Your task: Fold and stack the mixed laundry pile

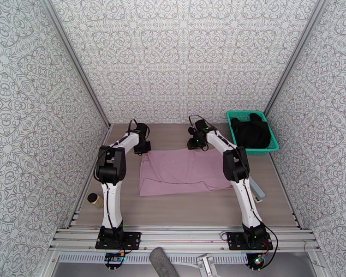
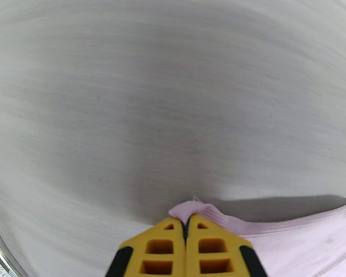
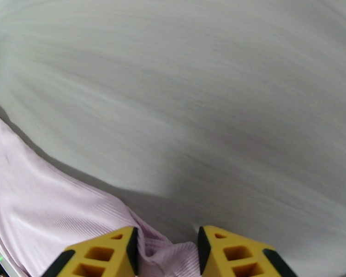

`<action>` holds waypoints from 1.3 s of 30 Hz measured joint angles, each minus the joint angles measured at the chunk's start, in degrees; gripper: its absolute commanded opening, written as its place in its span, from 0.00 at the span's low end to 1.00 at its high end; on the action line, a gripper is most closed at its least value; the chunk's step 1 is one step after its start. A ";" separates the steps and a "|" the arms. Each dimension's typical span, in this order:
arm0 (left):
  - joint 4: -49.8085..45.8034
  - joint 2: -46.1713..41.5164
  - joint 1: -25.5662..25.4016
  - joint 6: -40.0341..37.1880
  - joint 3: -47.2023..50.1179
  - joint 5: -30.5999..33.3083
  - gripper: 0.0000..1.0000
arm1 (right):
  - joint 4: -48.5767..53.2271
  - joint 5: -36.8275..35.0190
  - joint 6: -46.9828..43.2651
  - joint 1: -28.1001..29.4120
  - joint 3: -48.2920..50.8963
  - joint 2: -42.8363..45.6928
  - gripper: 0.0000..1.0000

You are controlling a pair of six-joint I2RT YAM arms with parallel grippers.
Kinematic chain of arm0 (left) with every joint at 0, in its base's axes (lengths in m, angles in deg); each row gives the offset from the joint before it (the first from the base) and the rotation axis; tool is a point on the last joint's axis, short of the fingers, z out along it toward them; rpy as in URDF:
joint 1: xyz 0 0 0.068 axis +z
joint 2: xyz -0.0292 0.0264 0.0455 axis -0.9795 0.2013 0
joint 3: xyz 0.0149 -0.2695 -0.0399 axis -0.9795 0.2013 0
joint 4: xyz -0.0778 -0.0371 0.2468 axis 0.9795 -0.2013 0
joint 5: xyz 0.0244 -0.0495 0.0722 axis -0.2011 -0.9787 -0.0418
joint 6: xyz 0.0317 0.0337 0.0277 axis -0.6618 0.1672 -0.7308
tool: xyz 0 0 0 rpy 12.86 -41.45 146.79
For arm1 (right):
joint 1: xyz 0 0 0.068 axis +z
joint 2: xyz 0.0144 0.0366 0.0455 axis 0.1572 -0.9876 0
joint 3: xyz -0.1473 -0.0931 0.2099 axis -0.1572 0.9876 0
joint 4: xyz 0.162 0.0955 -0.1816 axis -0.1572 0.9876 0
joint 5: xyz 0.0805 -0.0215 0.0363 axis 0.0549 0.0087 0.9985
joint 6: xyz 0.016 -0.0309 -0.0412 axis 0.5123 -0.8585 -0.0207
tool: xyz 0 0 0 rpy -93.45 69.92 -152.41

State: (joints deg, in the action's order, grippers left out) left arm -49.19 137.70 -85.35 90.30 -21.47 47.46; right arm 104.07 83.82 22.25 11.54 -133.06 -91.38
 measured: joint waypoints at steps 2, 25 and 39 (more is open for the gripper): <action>0.00 0.00 0.00 0.02 0.00 0.17 0.00 | 0.02 -0.22 0.22 0.00 -0.17 -0.35 0.31; 9.70 -17.66 -0.72 0.00 15.85 -1.38 0.00 | -13.25 1.64 -0.09 0.00 18.64 12.33 0.00; 16.35 -23.32 -1.07 0.59 27.23 -1.84 0.00 | -32.59 3.26 2.49 0.17 37.70 21.18 0.00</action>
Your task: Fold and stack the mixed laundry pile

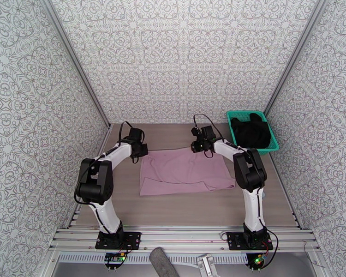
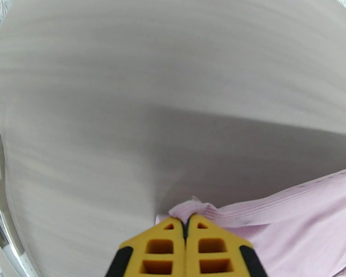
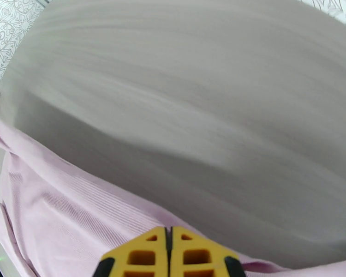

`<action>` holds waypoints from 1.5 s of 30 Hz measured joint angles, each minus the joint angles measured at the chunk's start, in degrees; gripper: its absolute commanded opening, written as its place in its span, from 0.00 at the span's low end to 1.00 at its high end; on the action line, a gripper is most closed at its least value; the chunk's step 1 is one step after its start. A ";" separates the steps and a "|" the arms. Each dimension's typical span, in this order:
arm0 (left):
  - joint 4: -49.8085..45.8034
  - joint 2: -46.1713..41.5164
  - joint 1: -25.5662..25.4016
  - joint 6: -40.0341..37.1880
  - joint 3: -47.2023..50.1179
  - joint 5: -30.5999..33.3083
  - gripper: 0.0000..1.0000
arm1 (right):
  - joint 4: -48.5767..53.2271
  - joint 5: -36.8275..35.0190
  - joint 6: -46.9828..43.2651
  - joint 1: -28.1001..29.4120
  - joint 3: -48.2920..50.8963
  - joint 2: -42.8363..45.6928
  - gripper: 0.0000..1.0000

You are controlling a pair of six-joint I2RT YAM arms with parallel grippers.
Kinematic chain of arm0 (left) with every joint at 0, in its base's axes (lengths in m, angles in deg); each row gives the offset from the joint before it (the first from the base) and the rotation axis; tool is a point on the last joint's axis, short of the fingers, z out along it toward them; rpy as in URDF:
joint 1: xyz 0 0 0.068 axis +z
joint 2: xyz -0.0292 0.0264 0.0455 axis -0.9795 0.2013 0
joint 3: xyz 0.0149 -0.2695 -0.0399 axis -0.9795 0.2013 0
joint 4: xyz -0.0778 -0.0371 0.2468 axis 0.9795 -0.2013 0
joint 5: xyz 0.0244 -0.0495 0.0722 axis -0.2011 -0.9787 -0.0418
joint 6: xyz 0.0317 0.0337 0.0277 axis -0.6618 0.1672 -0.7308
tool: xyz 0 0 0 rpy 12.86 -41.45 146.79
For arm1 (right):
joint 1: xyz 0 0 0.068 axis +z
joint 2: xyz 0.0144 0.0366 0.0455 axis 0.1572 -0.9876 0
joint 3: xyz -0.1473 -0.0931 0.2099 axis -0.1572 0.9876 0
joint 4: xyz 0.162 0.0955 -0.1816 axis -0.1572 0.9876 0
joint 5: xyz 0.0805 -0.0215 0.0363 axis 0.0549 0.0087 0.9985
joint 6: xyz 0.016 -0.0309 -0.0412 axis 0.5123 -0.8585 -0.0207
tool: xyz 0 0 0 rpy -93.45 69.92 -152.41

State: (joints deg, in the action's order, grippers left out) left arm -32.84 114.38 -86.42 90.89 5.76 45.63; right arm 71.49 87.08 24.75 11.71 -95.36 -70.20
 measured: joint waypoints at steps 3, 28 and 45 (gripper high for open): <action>0.94 -1.64 -0.33 0.72 1.95 -0.04 0.00 | -2.69 -0.04 0.70 0.22 3.48 1.31 0.00; 5.66 -10.19 -4.26 6.80 17.53 2.05 0.00 | -16.17 -2.47 3.85 1.95 24.87 14.38 0.17; 3.93 -17.66 -6.05 11.23 23.43 5.70 0.30 | -11.54 -3.54 5.20 2.19 33.55 23.23 0.30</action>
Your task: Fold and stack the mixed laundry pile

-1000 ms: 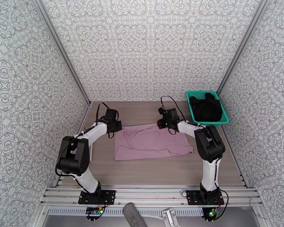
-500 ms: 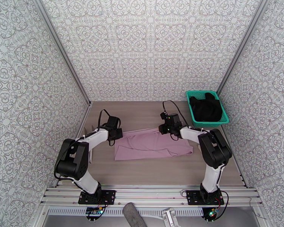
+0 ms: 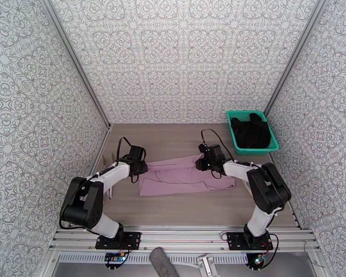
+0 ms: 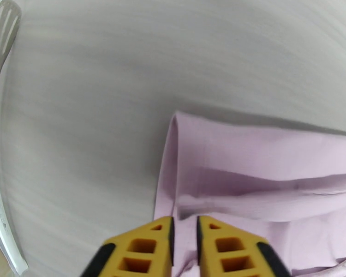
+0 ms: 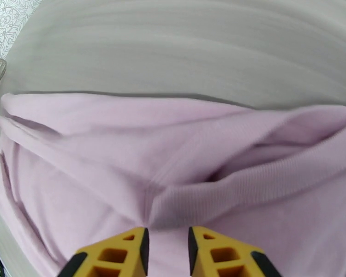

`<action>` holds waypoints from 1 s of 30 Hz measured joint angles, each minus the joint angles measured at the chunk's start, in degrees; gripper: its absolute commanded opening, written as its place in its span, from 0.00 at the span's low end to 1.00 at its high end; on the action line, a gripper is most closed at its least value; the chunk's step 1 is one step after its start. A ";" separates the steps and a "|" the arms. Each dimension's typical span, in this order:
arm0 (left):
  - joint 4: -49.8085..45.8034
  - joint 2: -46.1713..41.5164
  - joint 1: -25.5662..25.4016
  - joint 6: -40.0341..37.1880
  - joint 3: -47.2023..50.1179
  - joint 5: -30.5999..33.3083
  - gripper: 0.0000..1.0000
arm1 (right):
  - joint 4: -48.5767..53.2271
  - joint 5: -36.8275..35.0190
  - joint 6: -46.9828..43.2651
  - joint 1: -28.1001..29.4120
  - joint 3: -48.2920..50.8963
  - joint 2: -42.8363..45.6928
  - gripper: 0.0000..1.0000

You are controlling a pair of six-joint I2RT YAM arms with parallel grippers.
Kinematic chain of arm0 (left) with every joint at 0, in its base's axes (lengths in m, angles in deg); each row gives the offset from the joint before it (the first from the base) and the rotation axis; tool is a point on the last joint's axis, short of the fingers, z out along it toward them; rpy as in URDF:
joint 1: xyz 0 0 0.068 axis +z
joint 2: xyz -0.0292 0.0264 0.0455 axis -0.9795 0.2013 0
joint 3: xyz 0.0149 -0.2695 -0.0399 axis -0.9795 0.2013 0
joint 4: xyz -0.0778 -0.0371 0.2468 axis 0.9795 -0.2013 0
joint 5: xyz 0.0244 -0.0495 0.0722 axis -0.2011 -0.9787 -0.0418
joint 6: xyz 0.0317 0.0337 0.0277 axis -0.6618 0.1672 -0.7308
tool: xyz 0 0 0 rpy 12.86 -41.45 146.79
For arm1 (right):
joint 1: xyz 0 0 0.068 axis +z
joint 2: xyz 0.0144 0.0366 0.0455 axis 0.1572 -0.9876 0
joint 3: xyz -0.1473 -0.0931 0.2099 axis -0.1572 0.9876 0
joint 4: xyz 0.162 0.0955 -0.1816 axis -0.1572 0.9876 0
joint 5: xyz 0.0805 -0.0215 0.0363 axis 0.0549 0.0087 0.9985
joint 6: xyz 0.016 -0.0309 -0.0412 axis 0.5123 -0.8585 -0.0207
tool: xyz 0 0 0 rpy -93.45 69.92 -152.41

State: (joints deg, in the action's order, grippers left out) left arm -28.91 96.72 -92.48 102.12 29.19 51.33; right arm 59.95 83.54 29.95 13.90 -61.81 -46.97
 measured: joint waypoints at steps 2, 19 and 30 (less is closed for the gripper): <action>-0.66 -1.44 -1.07 0.46 0.17 0.48 0.34 | 2.36 -0.20 0.02 0.00 -0.72 1.90 0.29; -2.93 6.78 -1.14 0.63 -10.19 -2.69 0.00 | 8.63 1.42 4.33 0.31 -11.69 -9.62 0.02; -1.64 13.35 -1.07 0.72 -11.17 -4.20 0.00 | 6.23 -0.63 6.03 0.74 -0.92 -4.28 0.02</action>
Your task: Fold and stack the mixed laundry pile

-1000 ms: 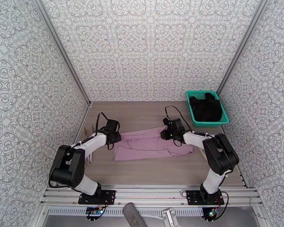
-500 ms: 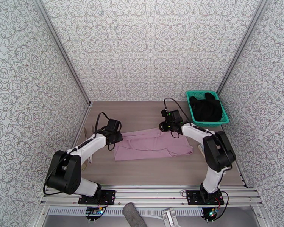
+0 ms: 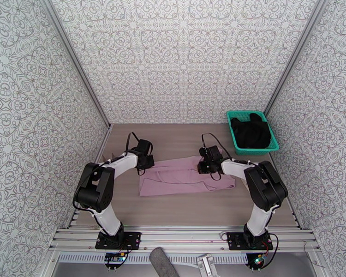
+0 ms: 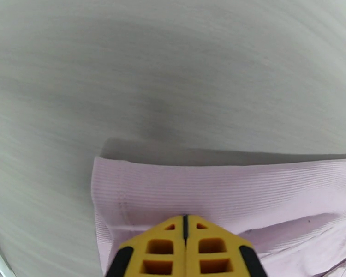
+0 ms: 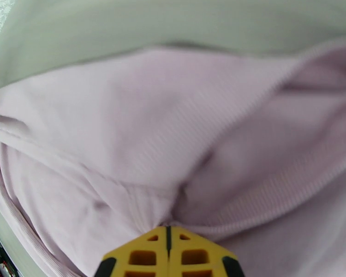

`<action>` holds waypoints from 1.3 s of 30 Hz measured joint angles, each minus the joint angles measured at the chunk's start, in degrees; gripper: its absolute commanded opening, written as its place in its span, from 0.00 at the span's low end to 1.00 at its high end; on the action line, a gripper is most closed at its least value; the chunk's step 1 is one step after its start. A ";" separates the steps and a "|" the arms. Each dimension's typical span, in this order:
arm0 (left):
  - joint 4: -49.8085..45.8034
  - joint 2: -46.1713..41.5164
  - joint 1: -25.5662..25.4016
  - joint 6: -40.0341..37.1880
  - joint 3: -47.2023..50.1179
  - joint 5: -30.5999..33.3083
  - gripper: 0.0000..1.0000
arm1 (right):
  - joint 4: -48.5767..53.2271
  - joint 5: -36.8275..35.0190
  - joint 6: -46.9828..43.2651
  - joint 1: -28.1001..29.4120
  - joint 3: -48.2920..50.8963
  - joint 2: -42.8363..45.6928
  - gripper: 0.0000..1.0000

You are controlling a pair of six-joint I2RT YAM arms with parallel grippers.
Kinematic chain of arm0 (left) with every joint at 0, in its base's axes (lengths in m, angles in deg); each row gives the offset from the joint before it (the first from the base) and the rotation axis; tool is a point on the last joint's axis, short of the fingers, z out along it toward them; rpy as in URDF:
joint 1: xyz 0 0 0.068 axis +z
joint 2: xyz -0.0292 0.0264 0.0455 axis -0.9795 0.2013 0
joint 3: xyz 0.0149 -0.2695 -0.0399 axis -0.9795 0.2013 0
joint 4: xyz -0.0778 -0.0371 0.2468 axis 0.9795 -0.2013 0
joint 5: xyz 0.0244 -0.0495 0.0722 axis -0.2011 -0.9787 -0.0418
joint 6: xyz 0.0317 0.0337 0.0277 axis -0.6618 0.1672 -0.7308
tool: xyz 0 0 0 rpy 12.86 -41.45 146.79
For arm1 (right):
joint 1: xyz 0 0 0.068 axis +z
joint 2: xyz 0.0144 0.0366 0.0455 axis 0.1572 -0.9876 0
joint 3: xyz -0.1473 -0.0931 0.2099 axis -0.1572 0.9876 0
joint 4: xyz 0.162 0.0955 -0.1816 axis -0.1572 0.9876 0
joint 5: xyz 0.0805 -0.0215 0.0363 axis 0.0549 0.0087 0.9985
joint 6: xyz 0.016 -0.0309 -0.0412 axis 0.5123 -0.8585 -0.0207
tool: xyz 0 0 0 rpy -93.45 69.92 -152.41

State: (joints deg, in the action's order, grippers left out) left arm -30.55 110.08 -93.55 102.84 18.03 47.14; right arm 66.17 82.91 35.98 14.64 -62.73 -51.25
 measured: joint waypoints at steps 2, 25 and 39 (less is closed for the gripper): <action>-0.02 0.00 0.13 0.48 1.36 0.20 0.00 | -0.55 -0.22 0.26 0.02 0.11 0.00 0.02; -3.50 -9.03 -1.11 2.05 6.14 6.32 0.27 | 11.08 -12.90 -0.92 -0.28 0.92 15.93 0.35; -6.08 -5.92 -2.27 7.08 7.78 6.03 0.28 | 19.89 -12.57 -5.44 -5.66 -11.37 -2.97 0.43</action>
State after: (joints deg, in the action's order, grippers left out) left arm -36.63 104.15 -95.82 109.93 25.81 53.17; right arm 86.06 70.34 30.54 8.98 -74.09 -54.23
